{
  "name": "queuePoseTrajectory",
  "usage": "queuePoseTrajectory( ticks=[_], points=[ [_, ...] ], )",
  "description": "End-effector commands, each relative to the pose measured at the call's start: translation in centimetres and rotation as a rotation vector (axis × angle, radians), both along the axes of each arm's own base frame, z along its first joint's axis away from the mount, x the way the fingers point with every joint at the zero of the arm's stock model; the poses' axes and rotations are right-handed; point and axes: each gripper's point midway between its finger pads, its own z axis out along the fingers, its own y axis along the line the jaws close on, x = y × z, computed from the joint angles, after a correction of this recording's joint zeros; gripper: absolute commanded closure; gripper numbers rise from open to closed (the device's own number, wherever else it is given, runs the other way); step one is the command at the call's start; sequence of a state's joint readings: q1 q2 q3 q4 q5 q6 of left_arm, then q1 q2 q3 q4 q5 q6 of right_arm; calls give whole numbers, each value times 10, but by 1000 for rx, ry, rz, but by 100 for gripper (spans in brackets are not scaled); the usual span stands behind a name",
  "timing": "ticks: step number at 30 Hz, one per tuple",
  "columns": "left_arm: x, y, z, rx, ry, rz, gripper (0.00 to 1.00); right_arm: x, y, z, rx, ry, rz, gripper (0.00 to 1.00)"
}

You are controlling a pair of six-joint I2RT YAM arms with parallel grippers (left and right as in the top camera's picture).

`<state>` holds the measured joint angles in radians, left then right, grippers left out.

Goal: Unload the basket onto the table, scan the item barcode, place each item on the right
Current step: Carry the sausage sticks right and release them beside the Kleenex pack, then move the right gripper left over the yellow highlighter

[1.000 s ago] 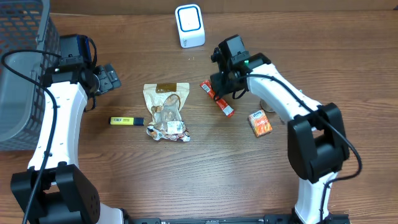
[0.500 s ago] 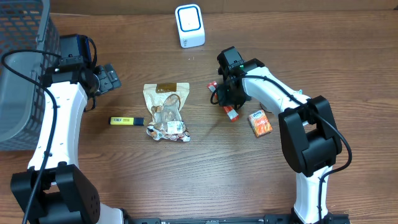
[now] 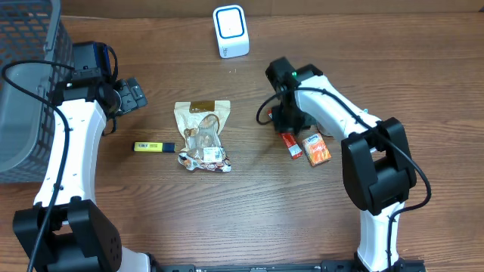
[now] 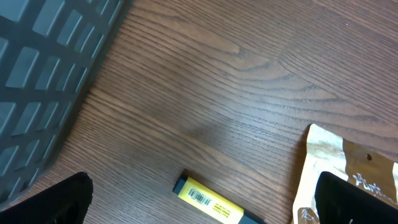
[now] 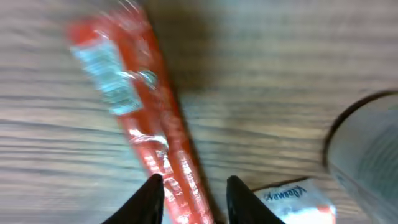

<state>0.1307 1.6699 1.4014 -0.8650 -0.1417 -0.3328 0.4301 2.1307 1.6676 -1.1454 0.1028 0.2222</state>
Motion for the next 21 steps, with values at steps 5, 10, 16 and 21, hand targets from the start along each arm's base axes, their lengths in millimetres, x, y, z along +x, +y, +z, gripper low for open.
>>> queuePoseTrajectory(
  ticks=[5,10,16,21],
  points=[
    [4,-3,11,8,-28,-26,0,19,94,92,351,-164,213,59],
    [4,-3,11,8,-28,-26,0,5,164,104,590,-170,339,53],
    [4,-3,11,8,-28,-26,0,-15,229,101,637,-253,581,42],
    [4,-3,11,8,-28,-26,0,-29,266,91,625,-307,668,37]
  ],
)
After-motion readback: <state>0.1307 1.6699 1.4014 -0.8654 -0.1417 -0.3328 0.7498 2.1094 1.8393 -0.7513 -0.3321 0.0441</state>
